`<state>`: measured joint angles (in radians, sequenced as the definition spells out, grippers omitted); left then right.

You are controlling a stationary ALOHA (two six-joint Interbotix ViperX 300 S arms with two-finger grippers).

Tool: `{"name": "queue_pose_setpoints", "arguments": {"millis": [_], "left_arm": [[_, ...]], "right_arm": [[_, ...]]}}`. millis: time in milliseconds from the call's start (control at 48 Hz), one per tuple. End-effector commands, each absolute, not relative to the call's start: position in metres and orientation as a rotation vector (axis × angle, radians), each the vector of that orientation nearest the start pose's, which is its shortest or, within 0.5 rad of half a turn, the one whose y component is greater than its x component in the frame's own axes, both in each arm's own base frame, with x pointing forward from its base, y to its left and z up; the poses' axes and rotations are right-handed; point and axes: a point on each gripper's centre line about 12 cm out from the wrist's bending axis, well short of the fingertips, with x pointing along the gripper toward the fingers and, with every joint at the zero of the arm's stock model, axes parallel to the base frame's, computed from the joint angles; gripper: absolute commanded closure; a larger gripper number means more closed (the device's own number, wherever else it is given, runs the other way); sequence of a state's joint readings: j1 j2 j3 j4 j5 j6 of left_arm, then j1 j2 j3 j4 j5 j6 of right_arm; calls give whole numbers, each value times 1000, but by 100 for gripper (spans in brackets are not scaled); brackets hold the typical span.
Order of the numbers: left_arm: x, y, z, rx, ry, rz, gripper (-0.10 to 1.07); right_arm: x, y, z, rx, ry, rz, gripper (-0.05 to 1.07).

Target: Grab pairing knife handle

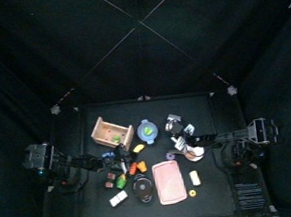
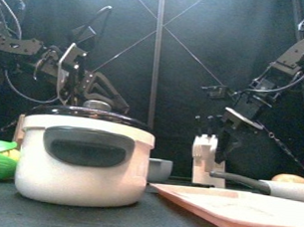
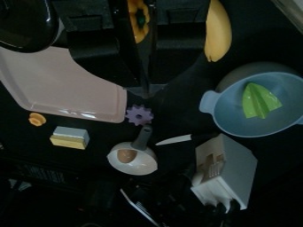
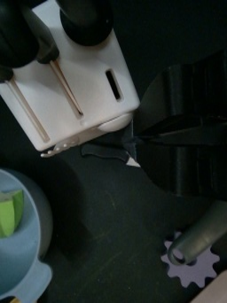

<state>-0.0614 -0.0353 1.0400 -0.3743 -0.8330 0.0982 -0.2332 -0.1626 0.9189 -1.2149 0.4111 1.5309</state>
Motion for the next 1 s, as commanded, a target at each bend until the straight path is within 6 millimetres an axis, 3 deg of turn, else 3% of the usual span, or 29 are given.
{"name": "queue_pose_setpoints", "arguments": {"millis": [0, 625, 792, 979], "left_arm": [[325, 12, 157, -124, 168, 225, 44], [325, 12, 157, -124, 168, 225, 44], [325, 12, 157, -124, 168, 225, 44], [325, 12, 157, -125, 168, 226, 44]], "right_arm": [[281, -121, 150, 241, 776, -745, 59], [275, -152, 155, 239, 754, -822, 59], [279, -147, 155, 253, 748, -803, 59], [291, -122, 155, 270, 753, -737, 58]]}}
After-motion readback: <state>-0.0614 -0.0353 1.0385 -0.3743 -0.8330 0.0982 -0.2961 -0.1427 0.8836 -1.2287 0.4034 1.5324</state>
